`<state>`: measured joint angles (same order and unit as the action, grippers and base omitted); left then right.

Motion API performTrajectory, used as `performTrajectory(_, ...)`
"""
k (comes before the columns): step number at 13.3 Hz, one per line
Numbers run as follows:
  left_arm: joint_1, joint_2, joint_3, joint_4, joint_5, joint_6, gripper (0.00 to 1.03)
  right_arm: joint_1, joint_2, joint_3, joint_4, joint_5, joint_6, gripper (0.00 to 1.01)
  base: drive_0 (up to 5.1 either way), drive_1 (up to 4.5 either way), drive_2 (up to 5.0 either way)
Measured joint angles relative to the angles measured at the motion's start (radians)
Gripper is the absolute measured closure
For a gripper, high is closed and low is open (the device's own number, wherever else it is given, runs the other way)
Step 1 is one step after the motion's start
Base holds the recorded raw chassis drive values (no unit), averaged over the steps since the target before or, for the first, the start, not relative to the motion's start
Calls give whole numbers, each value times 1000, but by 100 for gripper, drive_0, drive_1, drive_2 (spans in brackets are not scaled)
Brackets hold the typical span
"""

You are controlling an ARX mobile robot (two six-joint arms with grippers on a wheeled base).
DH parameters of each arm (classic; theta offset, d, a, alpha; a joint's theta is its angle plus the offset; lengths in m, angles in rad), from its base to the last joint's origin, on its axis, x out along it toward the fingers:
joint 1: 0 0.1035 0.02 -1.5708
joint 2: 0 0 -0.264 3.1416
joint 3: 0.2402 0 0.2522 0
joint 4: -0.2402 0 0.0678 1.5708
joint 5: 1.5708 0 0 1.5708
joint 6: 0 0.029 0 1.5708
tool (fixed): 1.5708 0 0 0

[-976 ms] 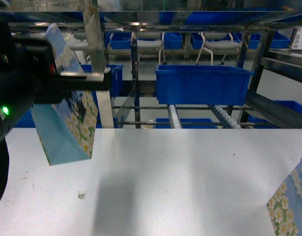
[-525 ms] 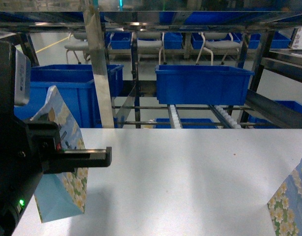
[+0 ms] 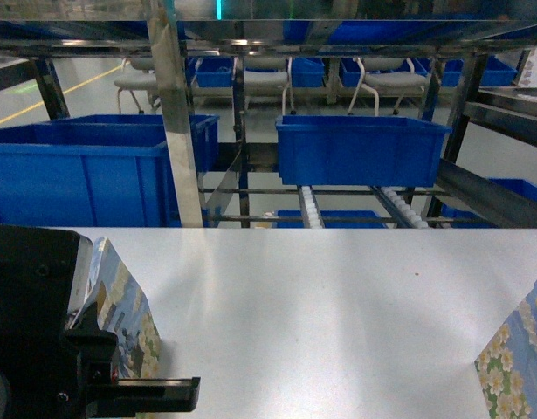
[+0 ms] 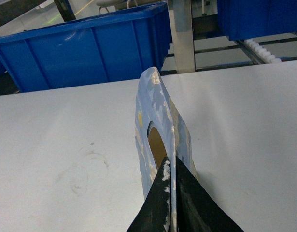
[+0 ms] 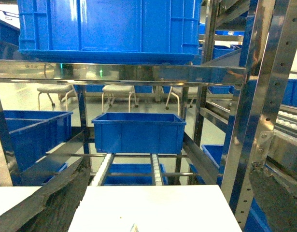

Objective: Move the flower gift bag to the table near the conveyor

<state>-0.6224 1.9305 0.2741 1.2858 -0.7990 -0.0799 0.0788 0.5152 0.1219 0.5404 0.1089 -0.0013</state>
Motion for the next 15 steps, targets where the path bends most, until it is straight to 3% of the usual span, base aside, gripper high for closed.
performTrajectory(2,0,-2,-11,6,20,-10,101,0,0,0,0,0,0,3,0,0,0)
performTrajectory(3,6,-15,-24,5,30,-19,94,0,0,0,0,0,0,3,0,0,0)
performTrajectory(5,25,-74,-48,-3,80,-16,69,0,0,0,0,0,0,3,0,0,0)
performTrajectory(8,103,-272,-49,0,169,14,29,0,0,0,0,0,0,3,0,0,0)
performTrajectory(9,146,-410,-49,-2,221,27,4,0,0,0,0,0,0,3,0,0,0)
performTrajectory(12,204,-749,-29,-280,380,74,5,0,0,0,0,0,0,3,0,0,0)
performTrajectory(15,240,-985,-28,-472,380,142,5,0,0,0,0,0,0,3,0,0,0)
